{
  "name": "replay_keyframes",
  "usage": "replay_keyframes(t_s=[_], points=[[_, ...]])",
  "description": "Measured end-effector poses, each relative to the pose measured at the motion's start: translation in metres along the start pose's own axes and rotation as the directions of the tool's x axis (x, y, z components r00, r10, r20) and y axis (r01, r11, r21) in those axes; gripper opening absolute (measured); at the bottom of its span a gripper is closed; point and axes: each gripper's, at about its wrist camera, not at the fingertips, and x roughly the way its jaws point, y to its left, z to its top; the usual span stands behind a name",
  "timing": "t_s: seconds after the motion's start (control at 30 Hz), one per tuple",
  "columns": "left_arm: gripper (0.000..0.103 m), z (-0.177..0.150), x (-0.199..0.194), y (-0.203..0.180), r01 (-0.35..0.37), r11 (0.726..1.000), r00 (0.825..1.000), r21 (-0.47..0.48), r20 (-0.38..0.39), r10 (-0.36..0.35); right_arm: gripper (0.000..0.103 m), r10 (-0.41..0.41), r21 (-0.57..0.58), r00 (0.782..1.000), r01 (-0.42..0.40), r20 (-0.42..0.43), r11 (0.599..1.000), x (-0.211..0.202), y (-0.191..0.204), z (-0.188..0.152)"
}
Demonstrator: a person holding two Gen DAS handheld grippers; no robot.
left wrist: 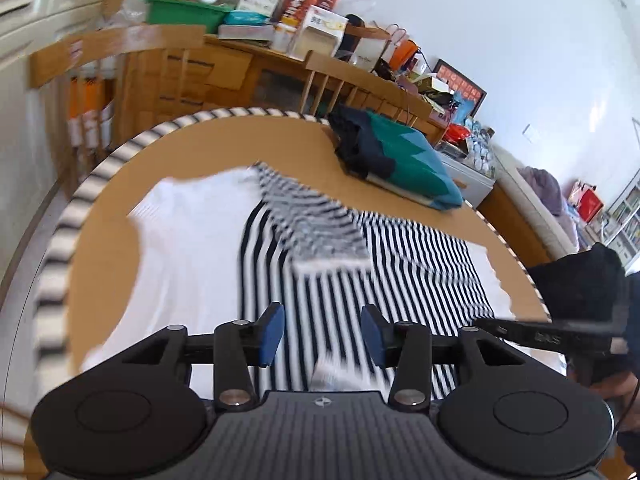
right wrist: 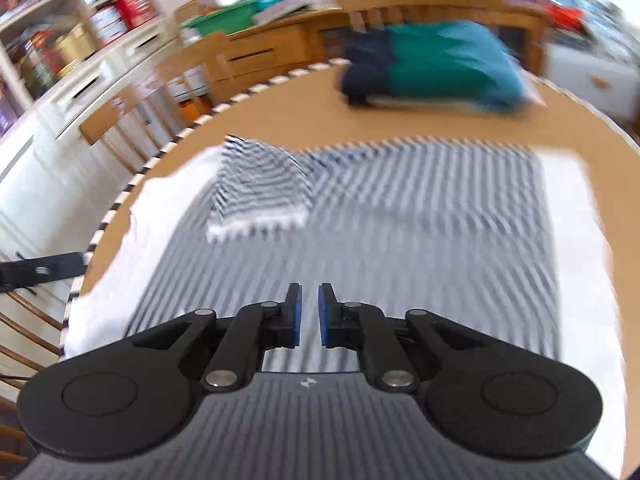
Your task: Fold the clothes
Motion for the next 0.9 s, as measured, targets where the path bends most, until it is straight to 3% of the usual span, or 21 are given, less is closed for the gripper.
replay_keyframes(t_s=[0.1, 0.27, 0.47, 0.57, 0.63, 0.77, 0.9], points=[[0.051, -0.034, -0.029, 0.016, 0.0, 0.995, 0.999, -0.096, -0.035, -0.003, 0.025, -0.064, 0.189, 0.998, 0.059, 0.021, 0.98, -0.044, -0.032, -0.05], [0.051, -0.089, -0.045, 0.028, -0.01, 0.965, 0.994, -0.263, -0.109, -0.019, 0.027, -0.165, 0.462, 0.984, 0.118, 0.063, 0.879, -0.102, -0.079, -0.121], [0.051, -0.13, -0.05, 0.02, -0.062, 0.925, 0.993, -0.375, -0.117, 0.019, 0.031, -0.212, 0.558, 0.974, 0.13, 0.085, 0.82, -0.128, -0.119, -0.157], [0.051, -0.142, -0.048, 0.019, -0.081, 0.877, 0.995, -0.474, -0.09, 0.044, 0.031, -0.203, 0.594, 0.974, 0.107, 0.097, 0.798, -0.129, -0.137, -0.161], [0.05, -0.15, -0.045, 0.019, -0.097, 0.829, 0.995, -0.551, -0.076, 0.066, 0.031, -0.184, 0.635, 0.977, 0.076, 0.105, 0.769, -0.129, -0.151, -0.165], [0.05, -0.163, -0.041, 0.019, -0.106, 0.74, 0.994, -0.664, -0.05, 0.098, 0.033, -0.147, 0.744, 0.979, -0.006, 0.14, 0.668, -0.125, -0.18, -0.174], [0.05, -0.17, -0.037, 0.021, -0.097, 0.668, 0.992, -0.738, -0.019, 0.124, 0.034, -0.139, 0.821, 0.982, -0.024, 0.125, 0.57, -0.114, -0.205, -0.18]])
